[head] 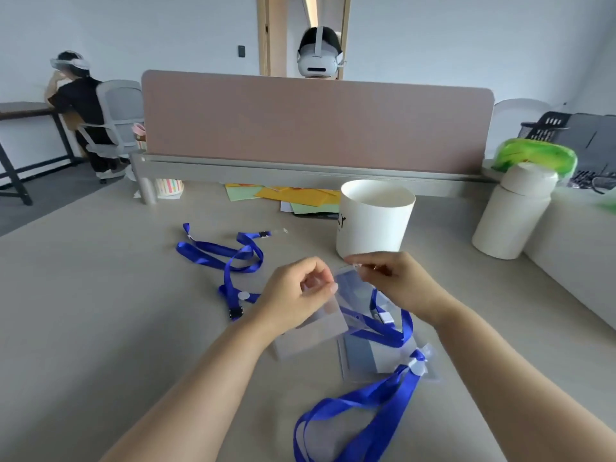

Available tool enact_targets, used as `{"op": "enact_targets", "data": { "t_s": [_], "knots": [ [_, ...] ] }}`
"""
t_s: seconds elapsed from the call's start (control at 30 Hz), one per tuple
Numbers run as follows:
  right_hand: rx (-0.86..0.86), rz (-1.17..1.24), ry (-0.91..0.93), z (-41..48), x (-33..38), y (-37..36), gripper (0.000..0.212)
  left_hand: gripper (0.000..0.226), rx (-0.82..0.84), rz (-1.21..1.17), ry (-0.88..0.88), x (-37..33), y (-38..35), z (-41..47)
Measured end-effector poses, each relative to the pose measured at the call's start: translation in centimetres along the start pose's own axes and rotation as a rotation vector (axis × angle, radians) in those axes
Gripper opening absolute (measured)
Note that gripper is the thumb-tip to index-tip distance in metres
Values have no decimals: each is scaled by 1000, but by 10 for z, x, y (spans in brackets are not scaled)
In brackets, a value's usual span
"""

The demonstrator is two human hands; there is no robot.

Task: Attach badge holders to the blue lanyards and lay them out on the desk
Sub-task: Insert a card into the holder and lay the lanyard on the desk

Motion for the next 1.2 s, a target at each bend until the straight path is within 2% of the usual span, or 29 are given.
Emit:
{"op": "enact_targets", "data": {
  "t_s": [0.07,0.13,0.5,0.67,0.8,1.0,1.2],
  "knots": [
    [-37,197,-48,-8,-9,6,15,15,35,8,-11,-1,-4,-2],
    [0,278,-67,-12,-14,5,19,22,42,12,-29,-2,-6,-2],
    [59,310,-33,-15,-16,-11,32,35,-17,72,-161,-11,-8,-3],
    [119,288,21,-19,-8,-15,38,28,-26,47,-200,-15,-6,-5],
    [143,324,37,-21,-2,-18,33,25,-30,36,-223,-16,-5,-7],
    [128,436,15,-21,-4,-19,15,21,-8,21,-209,-14,-7,-8],
    [122,521,-13,-23,-6,-18,12,19,-28,57,-171,-10,-6,-9]
  ]
}}
Point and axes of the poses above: each hand's wrist, its own z-axis towards the middle knuckle, its own y-axis out of the back of the hand, x = y × z, the point moved 8 cm from there along z, towards the middle knuckle, and after that the axes turned 15 degrees about z, right-handed, at the moved point
